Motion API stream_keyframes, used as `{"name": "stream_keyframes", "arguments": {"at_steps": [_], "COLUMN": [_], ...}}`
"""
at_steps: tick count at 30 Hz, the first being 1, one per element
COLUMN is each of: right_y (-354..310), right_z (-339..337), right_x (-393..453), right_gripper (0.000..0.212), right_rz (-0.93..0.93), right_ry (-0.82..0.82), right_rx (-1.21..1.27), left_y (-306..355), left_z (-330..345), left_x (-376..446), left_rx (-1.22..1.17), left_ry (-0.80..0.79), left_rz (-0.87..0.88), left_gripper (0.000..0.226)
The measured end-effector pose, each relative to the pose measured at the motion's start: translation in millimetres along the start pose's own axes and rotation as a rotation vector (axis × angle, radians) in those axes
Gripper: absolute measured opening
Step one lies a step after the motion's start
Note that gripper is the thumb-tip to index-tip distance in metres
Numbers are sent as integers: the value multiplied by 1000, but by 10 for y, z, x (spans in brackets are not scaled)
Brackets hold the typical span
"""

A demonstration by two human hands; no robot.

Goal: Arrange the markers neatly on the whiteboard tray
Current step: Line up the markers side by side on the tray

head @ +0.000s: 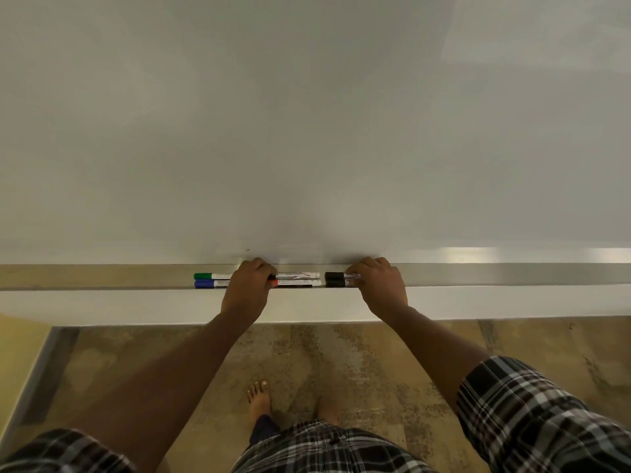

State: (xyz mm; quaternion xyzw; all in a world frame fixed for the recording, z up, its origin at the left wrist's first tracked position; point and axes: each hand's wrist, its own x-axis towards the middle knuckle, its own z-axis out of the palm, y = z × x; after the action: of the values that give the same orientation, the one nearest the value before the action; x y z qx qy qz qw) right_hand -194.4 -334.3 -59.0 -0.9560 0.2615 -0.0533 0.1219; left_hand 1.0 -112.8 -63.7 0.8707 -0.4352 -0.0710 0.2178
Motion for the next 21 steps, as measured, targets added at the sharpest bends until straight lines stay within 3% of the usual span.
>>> {"name": "stream_keyframes", "arguments": {"at_steps": [21], "right_y": [-113], "right_z": [41], "right_x": [44], "right_gripper": [27], "right_rz": [9], "right_ry": [-29], "right_rx": [-8], "left_y": [42], "left_z": [-41], "left_x": [-19], "left_rx": [45], "left_ry": [-20], "left_rz": [0], "left_gripper": [17]}}
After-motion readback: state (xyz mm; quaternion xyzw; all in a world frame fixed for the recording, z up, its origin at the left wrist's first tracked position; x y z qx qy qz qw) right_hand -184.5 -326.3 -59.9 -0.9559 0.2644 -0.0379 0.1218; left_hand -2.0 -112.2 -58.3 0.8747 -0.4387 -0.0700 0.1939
